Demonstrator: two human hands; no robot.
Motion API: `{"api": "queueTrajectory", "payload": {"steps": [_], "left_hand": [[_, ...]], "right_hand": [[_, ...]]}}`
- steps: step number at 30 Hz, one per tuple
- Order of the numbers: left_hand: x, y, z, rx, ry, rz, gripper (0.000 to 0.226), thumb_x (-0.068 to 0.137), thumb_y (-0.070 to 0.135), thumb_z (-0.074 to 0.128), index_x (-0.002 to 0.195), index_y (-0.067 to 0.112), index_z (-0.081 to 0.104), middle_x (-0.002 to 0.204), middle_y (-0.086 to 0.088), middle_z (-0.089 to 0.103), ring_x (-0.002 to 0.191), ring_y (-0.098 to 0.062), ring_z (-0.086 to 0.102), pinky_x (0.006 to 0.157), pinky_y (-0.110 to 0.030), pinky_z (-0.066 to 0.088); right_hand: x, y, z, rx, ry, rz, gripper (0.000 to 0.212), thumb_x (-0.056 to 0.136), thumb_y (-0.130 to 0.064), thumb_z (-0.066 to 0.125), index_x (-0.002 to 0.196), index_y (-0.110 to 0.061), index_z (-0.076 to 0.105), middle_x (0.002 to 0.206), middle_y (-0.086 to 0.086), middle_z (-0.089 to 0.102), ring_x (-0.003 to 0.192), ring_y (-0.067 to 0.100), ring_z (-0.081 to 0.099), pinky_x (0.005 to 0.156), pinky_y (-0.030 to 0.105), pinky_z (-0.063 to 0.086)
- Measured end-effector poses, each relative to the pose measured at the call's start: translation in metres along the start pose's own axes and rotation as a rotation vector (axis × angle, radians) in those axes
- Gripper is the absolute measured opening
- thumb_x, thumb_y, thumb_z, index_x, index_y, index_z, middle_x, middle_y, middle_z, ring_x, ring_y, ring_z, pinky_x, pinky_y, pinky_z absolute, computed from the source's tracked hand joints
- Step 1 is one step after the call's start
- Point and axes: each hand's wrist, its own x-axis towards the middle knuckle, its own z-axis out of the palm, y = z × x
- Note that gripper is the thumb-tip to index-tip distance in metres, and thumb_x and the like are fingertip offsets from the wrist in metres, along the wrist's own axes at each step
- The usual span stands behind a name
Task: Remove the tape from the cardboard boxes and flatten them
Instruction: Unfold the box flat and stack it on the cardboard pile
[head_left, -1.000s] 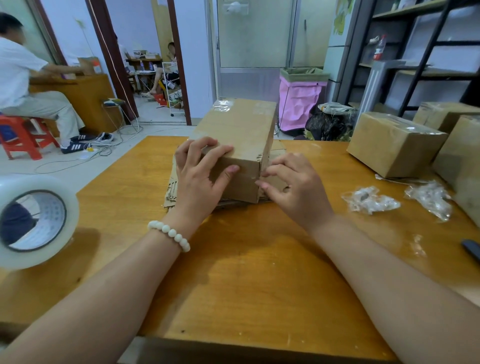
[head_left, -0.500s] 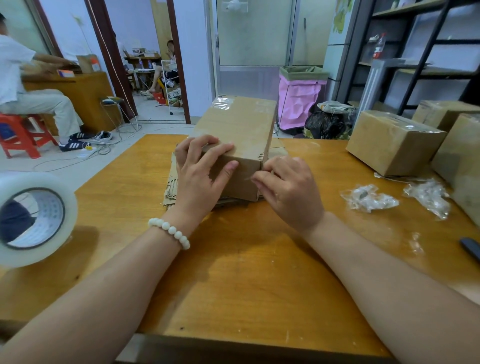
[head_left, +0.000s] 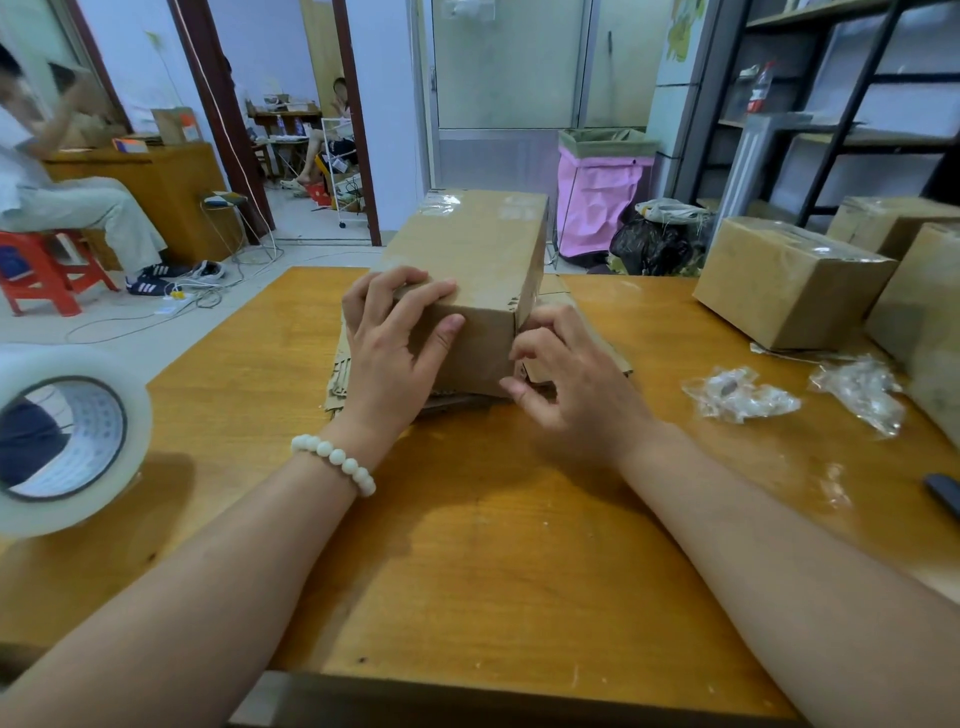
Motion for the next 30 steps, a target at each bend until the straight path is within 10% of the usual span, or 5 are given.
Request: {"api": "queueTrajectory", "payload": {"steps": [5,10,19,25,30], "left_hand": [[0.0,0.001,-0.002,-0.015,-0.016,0.001,0.034,0.094,0.037,0.054,0.116,0.014,0.066,0.12,-0.011,0.055,0.119,-0.024,0.032,0.103,-0.014,0.02],[0.0,0.002,-0.002,-0.018,-0.024,-0.003,0.034,0.093,0.037,0.054,0.115,0.014,0.067,0.12,-0.011,0.055,0.119,-0.024,0.031,0.104,-0.015,0.02],[0.002,0.0,-0.006,-0.093,-0.013,-0.079,0.036,0.093,0.035,0.052,0.115,0.009,0.064,0.12,-0.012,0.055,0.118,-0.019,0.032,0.103,-0.011,0.02],[-0.001,0.006,-0.005,-0.145,-0.105,-0.206,0.078,0.079,0.075,0.049,0.121,0.01,0.053,0.136,-0.008,0.036,0.138,-0.03,0.017,0.116,-0.047,0.018],[-0.002,0.009,-0.003,-0.167,-0.122,-0.33,0.109,0.058,0.093,0.048,0.124,0.006,0.04,0.154,-0.015,0.008,0.145,-0.033,-0.009,0.119,-0.054,0.003]], "right_hand": [[0.002,0.002,0.005,-0.044,0.093,-0.111,0.033,0.087,-0.023,0.06,0.116,-0.018,0.045,0.109,0.007,0.039,0.079,0.007,0.043,0.061,0.015,0.042],[0.005,0.003,0.002,-0.163,0.14,-0.153,0.015,0.089,-0.019,0.061,0.09,-0.008,0.071,0.1,0.016,0.053,0.074,0.023,0.053,0.055,0.033,0.052],[0.002,-0.008,-0.004,0.352,0.049,0.232,0.017,0.094,-0.02,0.048,0.084,-0.012,0.058,0.121,0.001,0.051,0.113,0.018,0.053,0.092,0.035,0.047],[0.007,-0.02,-0.015,0.598,0.016,0.432,0.018,0.088,-0.019,0.061,0.073,-0.024,0.054,0.117,-0.004,0.055,0.108,0.0,0.054,0.087,0.01,0.041],[0.007,-0.032,-0.01,0.788,-0.126,0.47,0.025,0.088,-0.002,0.063,0.075,-0.023,0.061,0.12,-0.006,0.05,0.107,0.004,0.056,0.085,0.015,0.047]]}}
